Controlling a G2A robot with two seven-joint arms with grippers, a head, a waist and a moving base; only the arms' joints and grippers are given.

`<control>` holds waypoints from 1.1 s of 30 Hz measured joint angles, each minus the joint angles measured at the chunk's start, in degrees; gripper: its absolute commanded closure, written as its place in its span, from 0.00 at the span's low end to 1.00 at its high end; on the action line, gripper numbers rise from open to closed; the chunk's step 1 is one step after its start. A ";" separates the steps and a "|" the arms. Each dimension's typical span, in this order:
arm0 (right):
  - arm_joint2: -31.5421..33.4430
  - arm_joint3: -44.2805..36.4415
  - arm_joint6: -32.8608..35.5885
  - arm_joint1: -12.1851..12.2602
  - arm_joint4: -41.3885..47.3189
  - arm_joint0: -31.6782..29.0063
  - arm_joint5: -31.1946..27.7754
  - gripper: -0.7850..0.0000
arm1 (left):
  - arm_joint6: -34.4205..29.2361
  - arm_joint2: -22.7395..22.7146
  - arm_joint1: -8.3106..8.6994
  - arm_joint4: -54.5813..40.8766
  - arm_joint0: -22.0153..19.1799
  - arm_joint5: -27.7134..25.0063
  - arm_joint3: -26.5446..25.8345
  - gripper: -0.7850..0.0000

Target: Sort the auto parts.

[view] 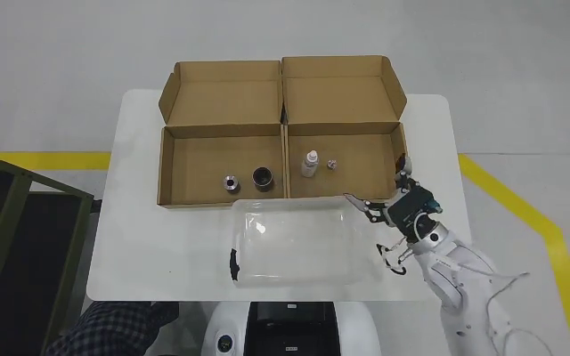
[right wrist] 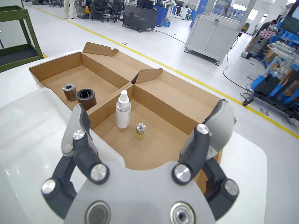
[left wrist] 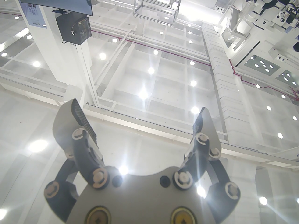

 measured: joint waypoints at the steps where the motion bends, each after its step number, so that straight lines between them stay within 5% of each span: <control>1: 1.09 -0.17 -1.00 0.12 0.00 -1.26 0.08 0.00 | 0.00 0.00 0.00 0.00 0.00 0.00 0.00 0.00; 11: 12.00 -3.25 -7.14 1.09 2.75 -10.91 -0.40 0.00 | 0.00 0.00 0.00 0.00 0.00 0.00 0.00 0.00; 33: 12.61 -4.04 -8.17 1.30 3.44 -11.64 -1.96 0.00 | 0.00 0.00 0.00 0.00 0.00 0.00 0.00 0.00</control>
